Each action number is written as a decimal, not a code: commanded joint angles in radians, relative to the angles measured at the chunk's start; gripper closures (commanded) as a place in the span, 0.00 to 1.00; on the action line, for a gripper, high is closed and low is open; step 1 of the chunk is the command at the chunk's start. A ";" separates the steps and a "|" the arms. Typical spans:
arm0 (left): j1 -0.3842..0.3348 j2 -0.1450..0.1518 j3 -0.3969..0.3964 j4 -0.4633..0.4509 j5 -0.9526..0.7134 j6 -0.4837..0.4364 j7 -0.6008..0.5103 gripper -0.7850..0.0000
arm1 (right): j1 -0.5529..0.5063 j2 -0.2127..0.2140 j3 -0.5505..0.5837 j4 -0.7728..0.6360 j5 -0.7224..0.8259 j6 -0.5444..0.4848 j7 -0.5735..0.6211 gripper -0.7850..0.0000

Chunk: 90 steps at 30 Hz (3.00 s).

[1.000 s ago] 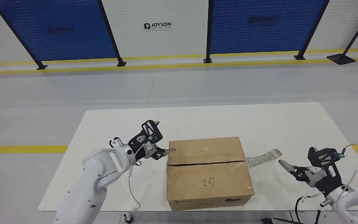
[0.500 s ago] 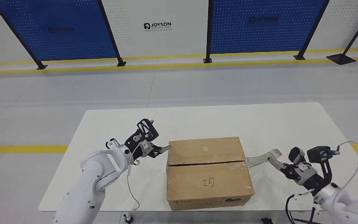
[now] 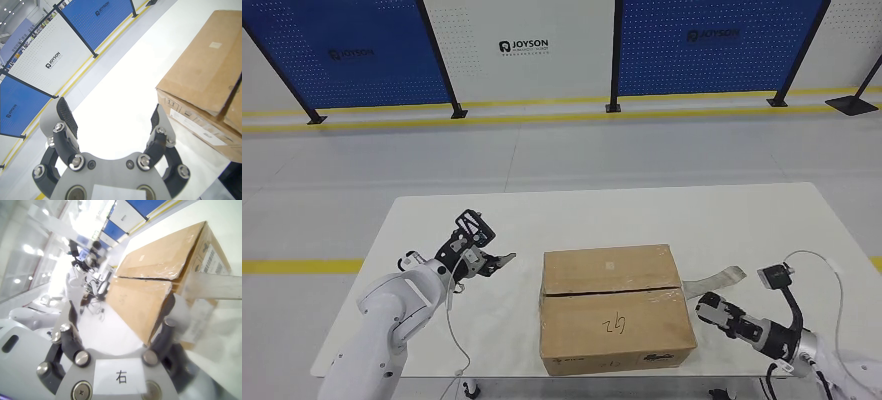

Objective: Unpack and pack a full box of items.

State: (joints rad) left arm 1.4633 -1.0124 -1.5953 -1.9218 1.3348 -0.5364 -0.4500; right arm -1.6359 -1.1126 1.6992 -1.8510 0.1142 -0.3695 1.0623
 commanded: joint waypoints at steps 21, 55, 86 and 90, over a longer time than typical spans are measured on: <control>0.000 0.000 0.000 0.000 0.000 0.000 0.000 0.00 | 0.173 -0.014 -0.154 0.245 0.272 0.160 -0.058 0.00; 0.000 0.000 0.000 0.000 0.000 0.000 0.000 0.00 | 0.208 0.000 -0.174 0.312 0.277 0.138 -0.116 0.00; 0.000 0.000 0.000 0.000 0.000 0.000 0.000 0.00 | 0.101 0.036 -0.173 0.179 0.416 0.168 0.351 0.00; 0.000 0.000 0.000 0.000 0.000 0.000 0.000 0.00 | 0.084 0.042 -0.177 0.159 0.399 0.173 0.374 0.00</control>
State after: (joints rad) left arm 1.4631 -1.0125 -1.5951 -1.9216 1.3349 -0.5362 -0.4498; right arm -1.5487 -1.0719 1.5233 -1.6898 0.5197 -0.1970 1.4321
